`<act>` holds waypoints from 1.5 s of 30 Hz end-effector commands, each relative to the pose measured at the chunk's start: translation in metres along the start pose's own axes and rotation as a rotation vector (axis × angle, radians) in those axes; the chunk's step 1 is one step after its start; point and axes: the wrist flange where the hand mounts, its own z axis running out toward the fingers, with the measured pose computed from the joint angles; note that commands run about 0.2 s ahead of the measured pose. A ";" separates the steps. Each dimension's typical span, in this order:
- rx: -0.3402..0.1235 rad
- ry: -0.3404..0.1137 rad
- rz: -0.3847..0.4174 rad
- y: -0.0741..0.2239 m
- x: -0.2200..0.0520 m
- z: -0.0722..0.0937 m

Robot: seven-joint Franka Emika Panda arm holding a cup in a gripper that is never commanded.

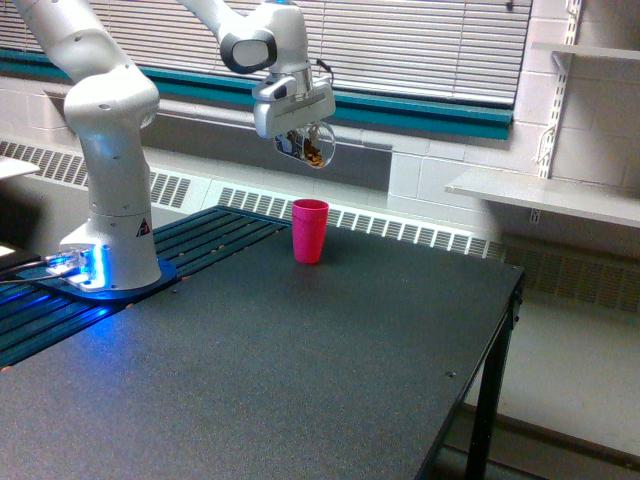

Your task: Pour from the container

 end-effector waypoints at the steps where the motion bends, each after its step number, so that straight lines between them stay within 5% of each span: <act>1: 0.012 -0.014 0.048 0.004 -0.003 -0.001; 45: -0.017 -0.078 0.133 0.018 0.003 0.012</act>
